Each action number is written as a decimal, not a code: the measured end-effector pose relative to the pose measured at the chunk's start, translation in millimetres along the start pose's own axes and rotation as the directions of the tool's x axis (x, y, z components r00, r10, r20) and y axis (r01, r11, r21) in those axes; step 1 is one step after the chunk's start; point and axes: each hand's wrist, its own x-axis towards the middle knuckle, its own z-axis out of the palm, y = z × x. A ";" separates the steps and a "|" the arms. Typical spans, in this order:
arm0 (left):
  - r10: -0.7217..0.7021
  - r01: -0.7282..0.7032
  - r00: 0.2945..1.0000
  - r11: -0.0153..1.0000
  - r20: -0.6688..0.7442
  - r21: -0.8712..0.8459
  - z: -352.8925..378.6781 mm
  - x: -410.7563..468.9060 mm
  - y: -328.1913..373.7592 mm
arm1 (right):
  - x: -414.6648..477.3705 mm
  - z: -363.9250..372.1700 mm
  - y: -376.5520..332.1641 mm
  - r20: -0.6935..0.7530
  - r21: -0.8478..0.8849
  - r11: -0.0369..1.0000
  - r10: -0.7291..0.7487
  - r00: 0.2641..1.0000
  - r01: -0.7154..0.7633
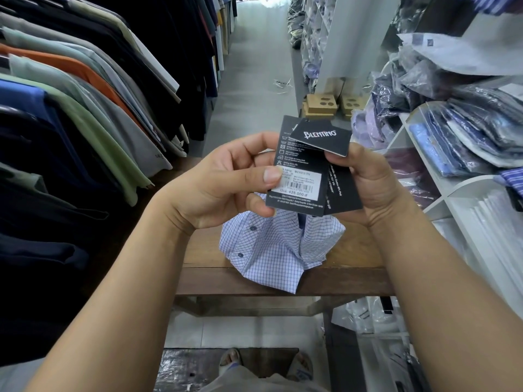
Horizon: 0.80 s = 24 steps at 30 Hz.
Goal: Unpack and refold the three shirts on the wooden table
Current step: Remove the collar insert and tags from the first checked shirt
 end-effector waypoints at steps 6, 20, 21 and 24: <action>0.007 -0.009 0.999 0.999 -0.043 -0.040 -2.0 0.3 -3.6 | 1.2 -4.2 0.5 0.020 0.047 0.999 0.008 1.000 -0.009; -0.024 0.024 0.986 1.000 -0.166 -0.001 -5.1 -1.8 -7.0 | 4.6 -12.5 4.9 0.042 0.064 0.997 -0.048 0.998 0.046; -0.024 0.024 0.985 1.000 -0.170 -0.005 -5.3 -2.0 -7.1 | 5.0 -11.8 5.1 0.051 0.068 0.997 -0.046 0.998 0.042; -0.022 0.014 0.980 0.999 -0.195 -0.042 -5.8 -2.3 -6.5 | 7.0 -15.1 5.6 0.019 0.027 0.999 -0.026 0.999 0.025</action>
